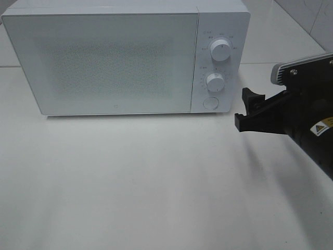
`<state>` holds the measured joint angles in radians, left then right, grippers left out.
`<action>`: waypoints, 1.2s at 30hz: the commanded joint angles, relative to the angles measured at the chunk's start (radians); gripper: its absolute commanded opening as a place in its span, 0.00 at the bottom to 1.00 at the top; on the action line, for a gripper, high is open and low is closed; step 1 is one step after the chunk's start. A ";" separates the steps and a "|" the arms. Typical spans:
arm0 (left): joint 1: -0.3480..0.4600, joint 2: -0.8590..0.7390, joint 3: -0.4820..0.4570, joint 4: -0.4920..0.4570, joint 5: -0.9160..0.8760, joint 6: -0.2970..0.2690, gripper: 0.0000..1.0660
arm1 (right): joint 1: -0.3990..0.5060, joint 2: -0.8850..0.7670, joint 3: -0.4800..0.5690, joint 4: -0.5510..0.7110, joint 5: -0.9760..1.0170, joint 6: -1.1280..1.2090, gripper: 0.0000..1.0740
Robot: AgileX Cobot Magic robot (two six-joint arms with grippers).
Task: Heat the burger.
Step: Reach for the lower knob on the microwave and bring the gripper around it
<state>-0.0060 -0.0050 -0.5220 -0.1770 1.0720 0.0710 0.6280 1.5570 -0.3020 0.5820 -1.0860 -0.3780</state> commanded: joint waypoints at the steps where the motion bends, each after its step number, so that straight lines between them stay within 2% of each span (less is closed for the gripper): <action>1: -0.001 -0.019 0.002 -0.006 -0.003 0.003 0.92 | 0.059 0.023 0.003 0.069 -0.069 -0.019 0.68; 3: -0.001 -0.019 0.002 -0.006 -0.003 0.003 0.92 | 0.133 0.062 -0.003 0.127 -0.095 -0.019 0.68; 6: -0.001 -0.019 0.002 -0.006 -0.003 0.003 0.92 | 0.160 0.090 -0.018 0.135 -0.110 -0.019 0.68; 27: -0.001 -0.019 0.002 -0.006 -0.003 0.003 0.92 | 0.161 0.262 -0.217 0.132 -0.113 0.015 0.68; 36: -0.001 -0.019 0.002 -0.006 -0.003 0.003 0.92 | 0.154 0.343 -0.299 0.158 -0.181 0.034 0.68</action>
<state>-0.0060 -0.0050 -0.5210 -0.1770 1.0720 0.0710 0.7870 1.9000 -0.5920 0.7350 -1.2020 -0.3570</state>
